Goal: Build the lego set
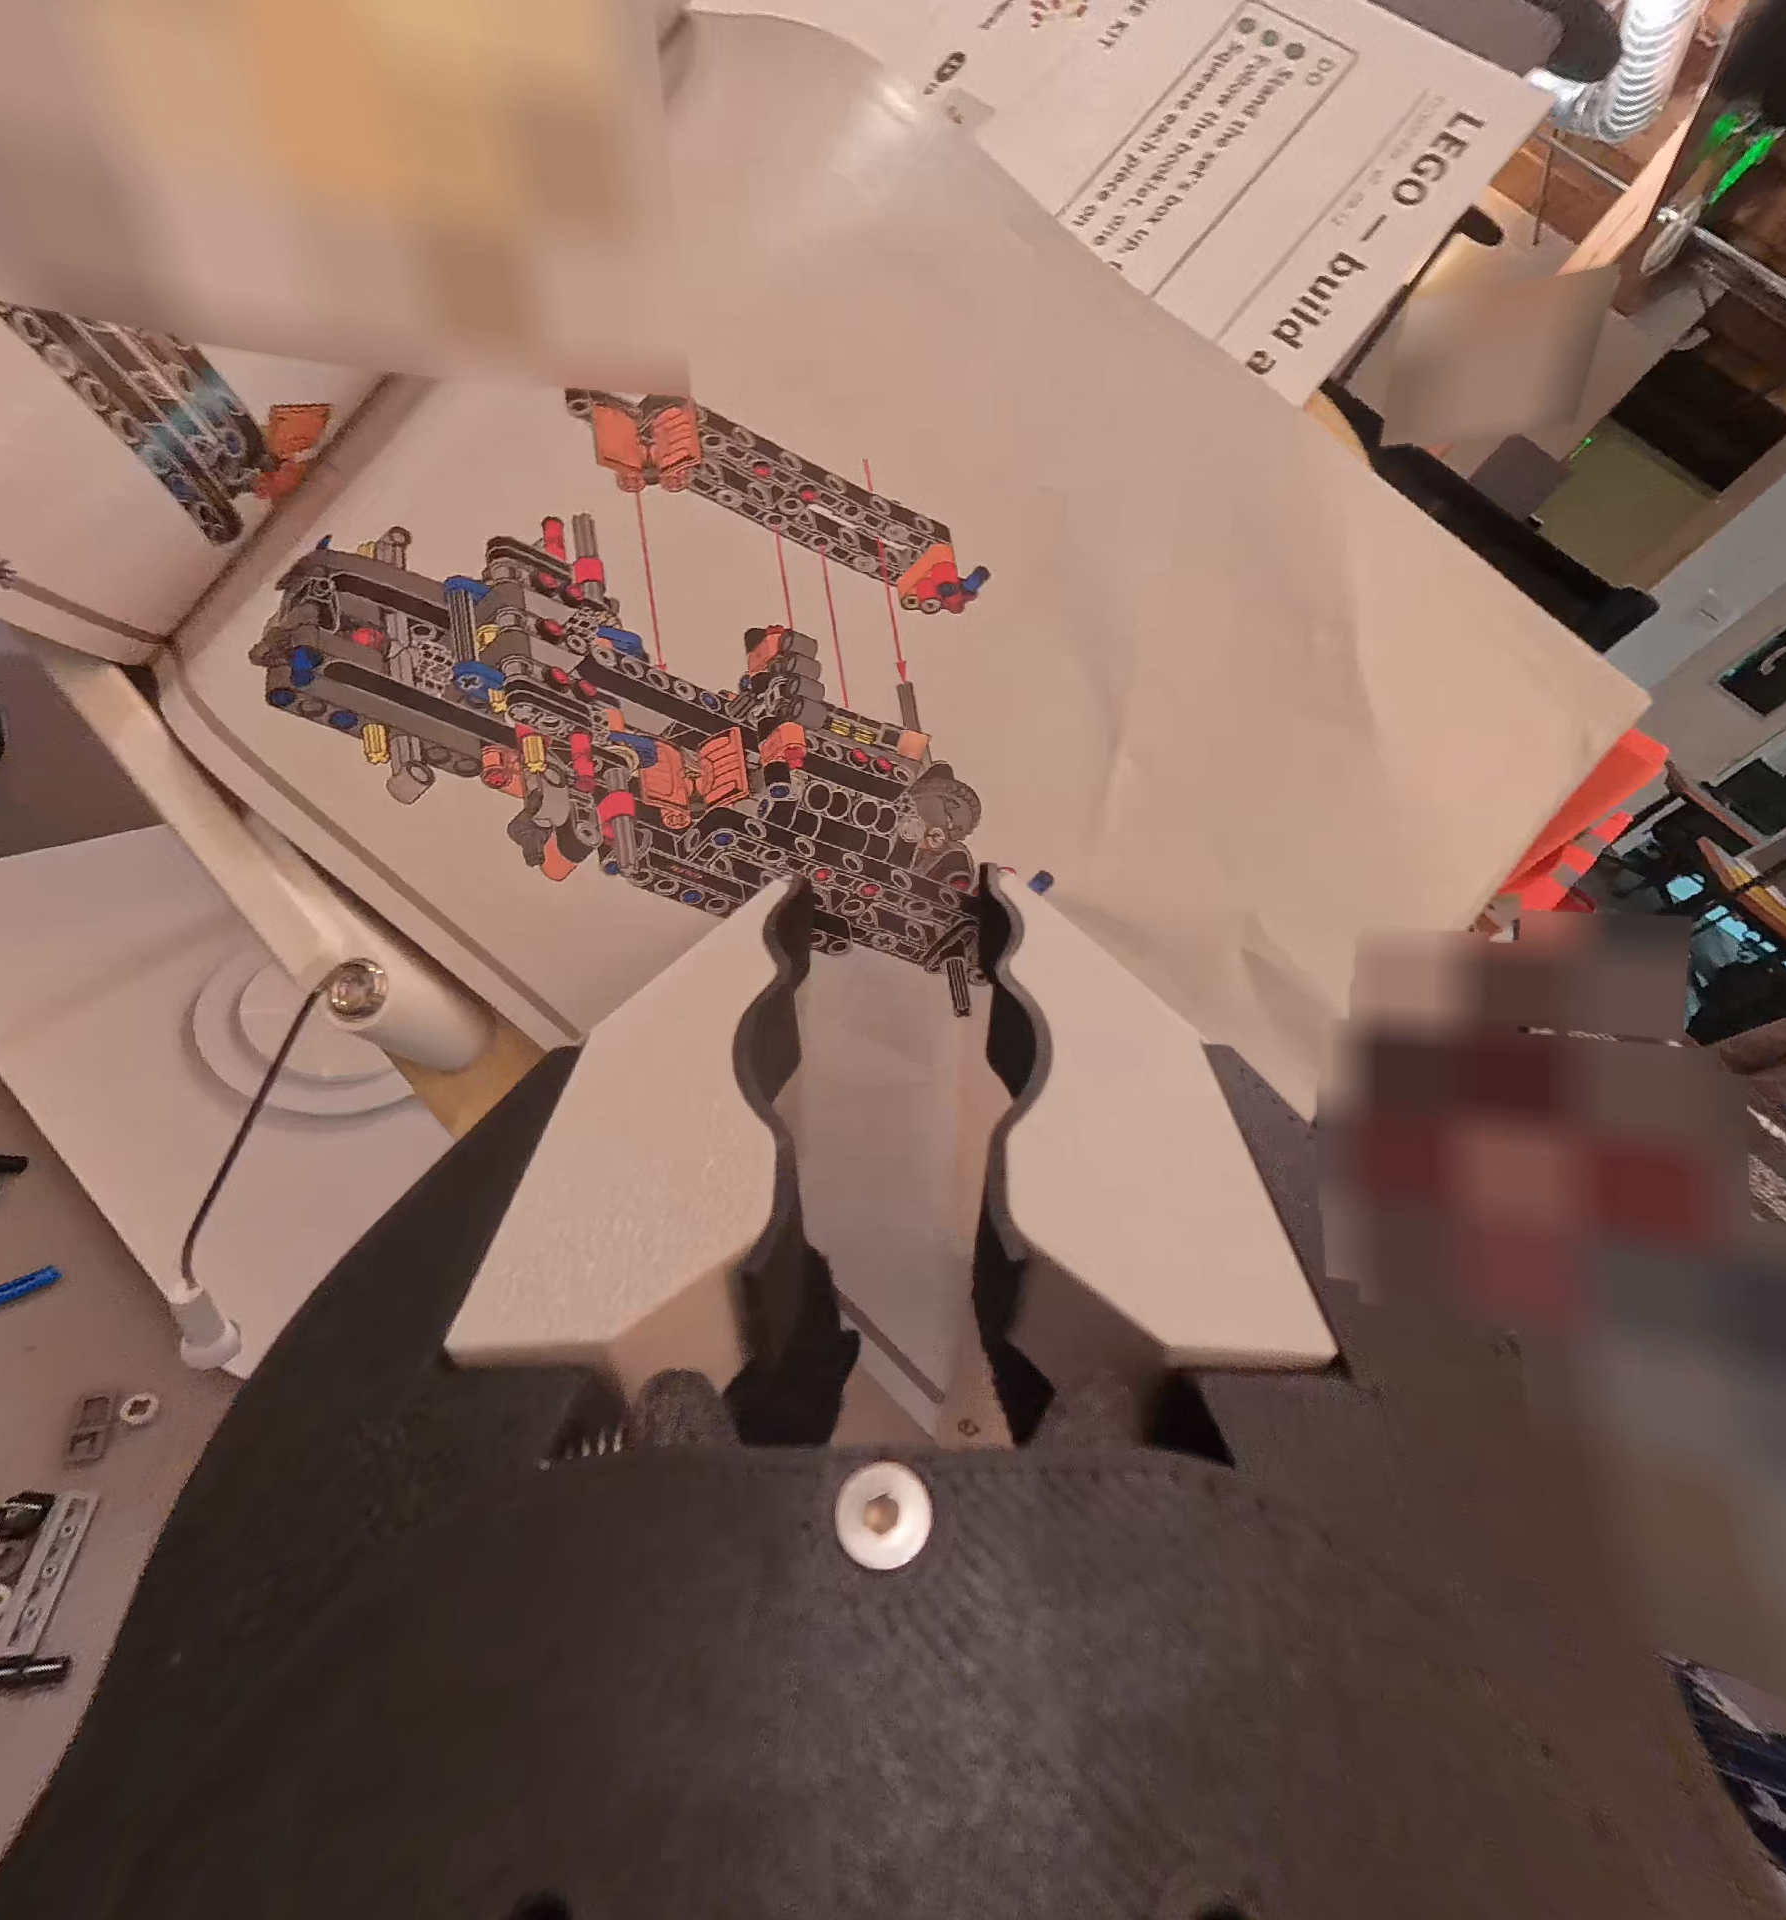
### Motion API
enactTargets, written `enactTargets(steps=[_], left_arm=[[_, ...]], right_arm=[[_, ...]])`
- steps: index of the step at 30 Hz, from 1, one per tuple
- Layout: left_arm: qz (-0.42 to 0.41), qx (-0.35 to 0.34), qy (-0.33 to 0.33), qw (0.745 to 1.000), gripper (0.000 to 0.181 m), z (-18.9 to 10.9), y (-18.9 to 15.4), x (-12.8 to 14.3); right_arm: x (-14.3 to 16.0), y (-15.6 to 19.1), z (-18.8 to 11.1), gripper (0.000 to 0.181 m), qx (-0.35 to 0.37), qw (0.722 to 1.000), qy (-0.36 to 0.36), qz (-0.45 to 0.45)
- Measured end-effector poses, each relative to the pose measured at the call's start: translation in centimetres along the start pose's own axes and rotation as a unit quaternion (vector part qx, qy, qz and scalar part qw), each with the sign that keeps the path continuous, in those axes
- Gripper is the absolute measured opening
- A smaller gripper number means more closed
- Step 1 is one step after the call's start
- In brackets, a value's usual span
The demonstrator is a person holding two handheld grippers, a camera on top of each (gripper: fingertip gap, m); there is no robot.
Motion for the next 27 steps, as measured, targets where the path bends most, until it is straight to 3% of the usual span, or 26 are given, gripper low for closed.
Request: enactTargets(steps=[2,6,10,11,12,13,15,18,20,27], left_arm=[[0.015,-0.003,0.004,1.000,0.043,0.0,0.0,0.0],[0.038,-0.013,0.017,0.999,0.045,-0.3,0.3,-0.3],[0.020,-0.009,0.016,1.000,0.046,-0.2,0.6,-0.2],[0.018,-0.009,0.016,1.000,0.046,-0.2,0.6,-0.2],[0.019,-0.009,0.016,1.000,0.047,-0.2,0.6,-0.2],[0.019,-0.010,0.014,1.000,0.047,-0.3,0.6,-0.2],[0.019,-0.010,0.017,1.000,0.046,-0.3,0.6,-0.3],[0.017,-0.009,0.017,1.000,0.046,-0.3,0.6,-0.2],[0.013,-0.007,0.016,1.000,0.046,-0.2,0.6,-0.2],[0.015,-0.009,0.016,1.000,0.046,-0.2,0.6,-0.3]], right_arm=[[-0.1,0.5,0.1,0.026,-0.006,1.000,0.000,-0.004],[-0.2,1.4,0.3,0.000,-0.034,0.999,0.005,-0.016],[-0.3,1.4,0.2,0.000,-0.040,0.999,0.003,-0.006],[-0.6,0.9,0.0,0.010,-0.026,1.000,-0.005,-0.004],[-0.9,0.4,-0.2,0.044,-0.017,1.000,-0.013,-0.001],[-1.0,0.1,-0.5,0.065,-0.029,1.000,-0.005,-0.002],[-0.5,0.0,-1.3,0.084,-0.093,0.995,0.033,-0.031],[1.1,-1.6,-2.3,0.098,-0.087,0.990,0.087,-0.074],[1.6,-2.3,-2.0,0.103,-0.074,0.992,0.098,-0.043],[1.9,-0.9,-0.5,0.090,-0.084,0.992,0.089,-0.007]])
Point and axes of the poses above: each gripper's, where its closed fingertips meet, z out along the fingers, x out of its underside, y = z × x across the jaws, the point moved 6 cm from there along -z, back along the fingers, and after that the axes turned 3 degrees about y, right-handed, at the moved point
